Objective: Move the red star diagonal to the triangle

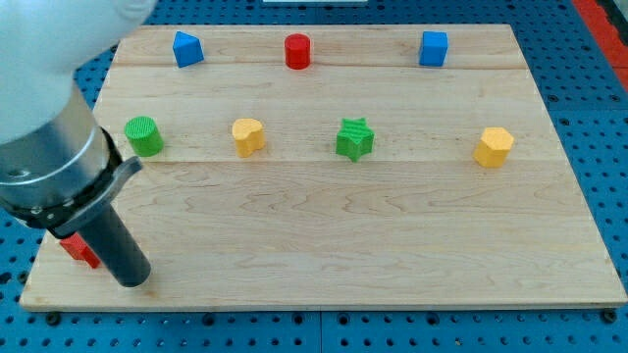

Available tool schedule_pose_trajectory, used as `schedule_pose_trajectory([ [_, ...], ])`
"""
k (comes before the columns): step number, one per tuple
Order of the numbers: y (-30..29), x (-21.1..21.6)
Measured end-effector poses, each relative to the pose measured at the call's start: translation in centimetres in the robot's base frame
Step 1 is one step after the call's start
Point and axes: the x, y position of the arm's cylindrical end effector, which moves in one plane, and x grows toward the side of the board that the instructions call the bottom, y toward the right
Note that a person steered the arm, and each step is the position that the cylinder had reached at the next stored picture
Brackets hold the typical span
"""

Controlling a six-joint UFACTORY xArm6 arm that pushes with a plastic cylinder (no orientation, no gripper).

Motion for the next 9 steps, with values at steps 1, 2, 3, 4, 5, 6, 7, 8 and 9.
schedule_pose_trajectory([
  [1,-0.9,0.2],
  [2,-1.7,1.7],
  [3,-4.1,-1.7],
  [4,-4.2,-4.6],
  [5,-4.2,-4.8],
  [6,-6.1,-0.8],
  [7,-9.3,-2.3],
  [8,-7.9,-5.0],
  [9,-8.1,-8.8],
])
